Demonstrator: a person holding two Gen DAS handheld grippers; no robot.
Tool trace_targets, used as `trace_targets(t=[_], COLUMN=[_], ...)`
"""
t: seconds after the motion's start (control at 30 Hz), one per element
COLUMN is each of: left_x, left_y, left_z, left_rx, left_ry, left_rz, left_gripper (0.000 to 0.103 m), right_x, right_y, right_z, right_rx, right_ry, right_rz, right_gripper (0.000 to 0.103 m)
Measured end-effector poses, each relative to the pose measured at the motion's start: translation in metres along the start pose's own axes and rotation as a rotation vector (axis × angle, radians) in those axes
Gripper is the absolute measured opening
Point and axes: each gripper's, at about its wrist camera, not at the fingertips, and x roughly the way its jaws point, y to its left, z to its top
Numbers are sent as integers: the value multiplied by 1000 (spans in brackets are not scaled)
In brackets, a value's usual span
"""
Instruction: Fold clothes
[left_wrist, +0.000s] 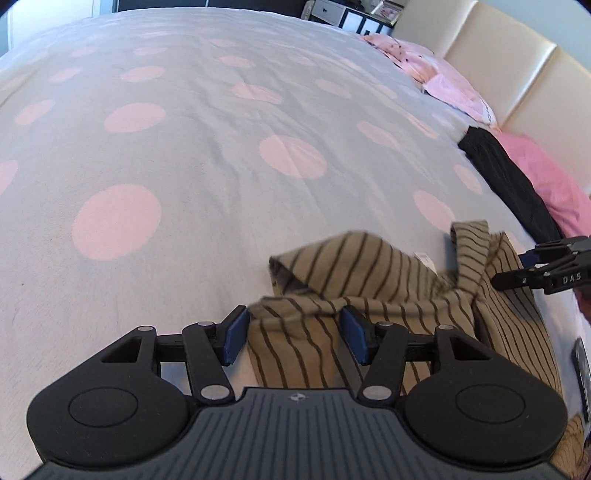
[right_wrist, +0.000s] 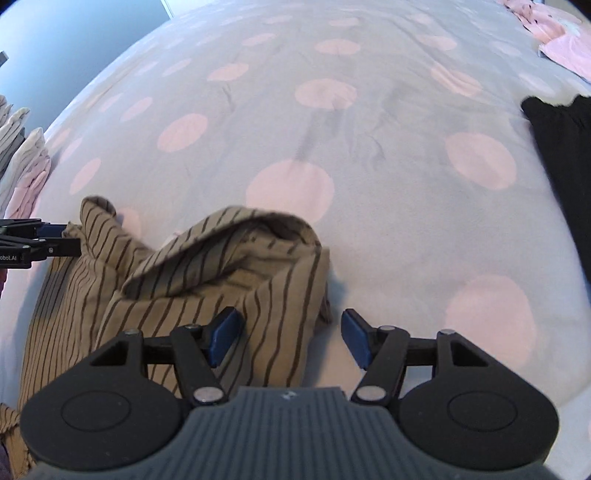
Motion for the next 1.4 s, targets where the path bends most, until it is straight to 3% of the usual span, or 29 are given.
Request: trace_targets(t=[0.07, 0.17, 0.23, 0.27, 0.33, 0.4, 0.73, 1.03, 1.23, 1.4], left_x=[3, 3, 2, 1, -5, -13, -89, -178, -224, -242], left_y=[-2, -9, -14, -17, -23, -27, -48, -79, -99, -113], left_z=[0, -1, -1, -1, 0, 1, 5, -21, -56, -98], left_rx=[17, 64, 94, 106, 126, 134, 155, 232, 315, 396], left_ry=[-12, -33, -48, -57, -79, -101, -220, -327, -332, -277], left_rz=[7, 9, 4, 3, -13, -31, -145, -218, -255, -286], left_gripper=[53, 46, 23, 20, 8, 6, 5, 5, 5, 5], right_x=[4, 9, 12, 8, 1, -7, -98, -191, -243, -258], right_y=[1, 2, 3, 5, 8, 11, 35, 58, 72, 79], right_z=[3, 6, 9, 9, 10, 10, -8, -55, -106, -150], right_rx=[-9, -24, -34, -45, -67, -88, -174, -277, -388, -469], right_ry=[-14, -36, -51, -59, -76, -93, -211, -336, -377, -358], right_rz=[1, 2, 3, 5, 10, 17, 133, 207, 243, 268], right_gripper=[63, 33, 17, 7, 6, 6, 5, 5, 5, 5])
